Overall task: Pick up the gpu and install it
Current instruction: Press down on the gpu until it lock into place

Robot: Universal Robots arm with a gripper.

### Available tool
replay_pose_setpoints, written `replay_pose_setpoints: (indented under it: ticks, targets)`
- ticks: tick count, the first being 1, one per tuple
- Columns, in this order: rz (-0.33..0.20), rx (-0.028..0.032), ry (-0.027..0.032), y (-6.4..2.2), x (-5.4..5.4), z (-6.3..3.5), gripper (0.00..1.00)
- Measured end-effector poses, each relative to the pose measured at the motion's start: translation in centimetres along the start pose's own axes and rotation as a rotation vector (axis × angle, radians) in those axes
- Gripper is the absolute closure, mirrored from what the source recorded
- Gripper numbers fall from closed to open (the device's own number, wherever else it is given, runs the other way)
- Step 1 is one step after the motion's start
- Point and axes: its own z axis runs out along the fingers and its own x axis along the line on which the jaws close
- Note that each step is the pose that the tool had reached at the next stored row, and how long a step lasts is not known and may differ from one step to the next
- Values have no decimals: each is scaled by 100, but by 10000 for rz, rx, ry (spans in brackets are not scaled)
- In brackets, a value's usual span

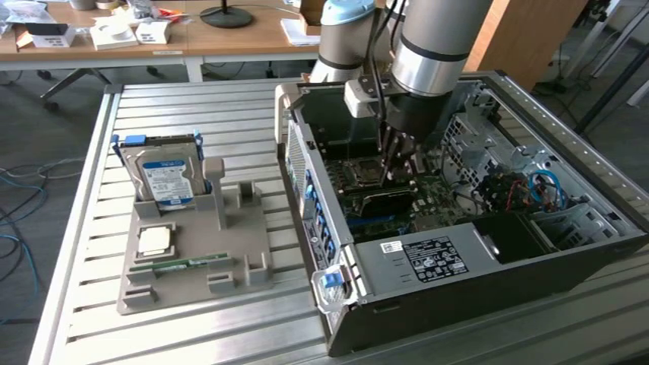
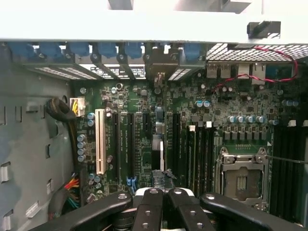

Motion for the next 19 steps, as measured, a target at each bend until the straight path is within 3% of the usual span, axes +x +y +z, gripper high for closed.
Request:
replay_pose_setpoints:
  ticks: [4,14,19]
  targets:
    - [1,-1,0,41,-62,10,89]
    - [-2,0,9,75,-66,124,89]
    - [0,-1,10,76,-67,136,89]
